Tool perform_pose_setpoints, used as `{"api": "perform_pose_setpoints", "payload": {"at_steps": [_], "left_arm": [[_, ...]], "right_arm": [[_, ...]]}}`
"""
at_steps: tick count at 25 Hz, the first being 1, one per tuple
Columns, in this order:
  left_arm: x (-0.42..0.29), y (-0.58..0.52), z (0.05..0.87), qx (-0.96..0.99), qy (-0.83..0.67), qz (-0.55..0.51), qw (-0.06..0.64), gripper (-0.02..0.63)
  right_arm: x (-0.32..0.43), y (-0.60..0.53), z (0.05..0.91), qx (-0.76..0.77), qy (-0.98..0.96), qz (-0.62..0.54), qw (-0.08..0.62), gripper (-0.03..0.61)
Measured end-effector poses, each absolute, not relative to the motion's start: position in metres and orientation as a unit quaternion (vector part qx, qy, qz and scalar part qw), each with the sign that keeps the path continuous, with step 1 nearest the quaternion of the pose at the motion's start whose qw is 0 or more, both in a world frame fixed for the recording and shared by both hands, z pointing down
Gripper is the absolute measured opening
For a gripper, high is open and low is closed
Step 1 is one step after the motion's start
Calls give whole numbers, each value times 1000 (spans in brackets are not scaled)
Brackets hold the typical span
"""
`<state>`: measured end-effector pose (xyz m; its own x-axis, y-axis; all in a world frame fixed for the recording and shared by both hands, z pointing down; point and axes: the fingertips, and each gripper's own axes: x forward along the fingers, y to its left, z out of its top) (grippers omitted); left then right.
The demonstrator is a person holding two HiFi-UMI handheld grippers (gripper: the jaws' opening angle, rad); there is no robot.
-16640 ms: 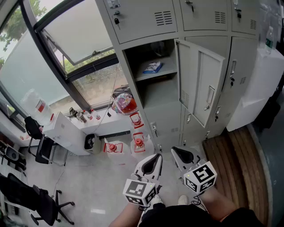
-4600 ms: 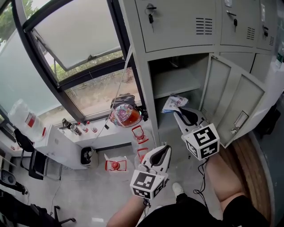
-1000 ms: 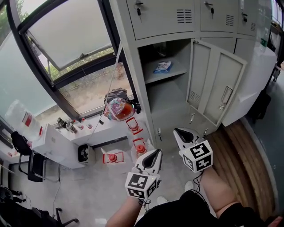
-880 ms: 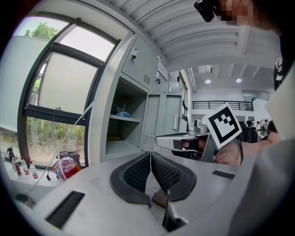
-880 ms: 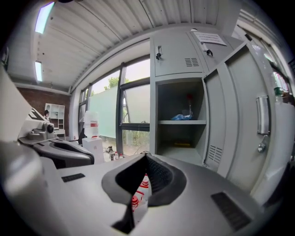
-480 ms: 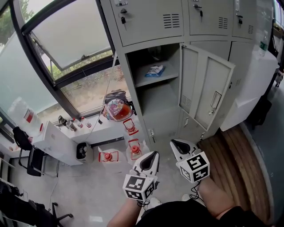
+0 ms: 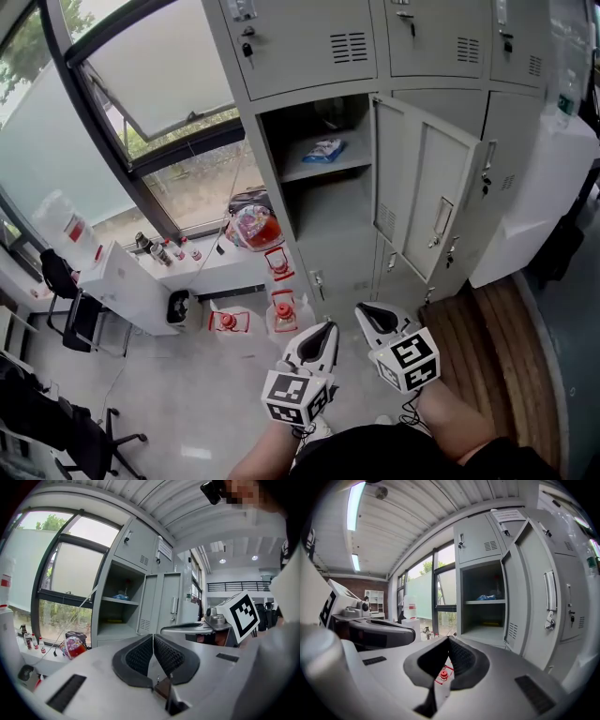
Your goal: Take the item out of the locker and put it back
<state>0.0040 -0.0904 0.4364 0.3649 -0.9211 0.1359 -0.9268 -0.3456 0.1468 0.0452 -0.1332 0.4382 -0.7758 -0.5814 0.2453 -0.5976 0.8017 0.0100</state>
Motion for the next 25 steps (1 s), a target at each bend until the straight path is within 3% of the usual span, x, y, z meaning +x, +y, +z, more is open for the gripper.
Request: {"api": "perform_pose_setpoints", "payload": {"at_steps": [25], "left_arm": [[35, -76, 432, 806, -585, 33, 90, 20]], "right_arm": [[68, -119, 437, 275, -955, 38, 101, 52]]}}
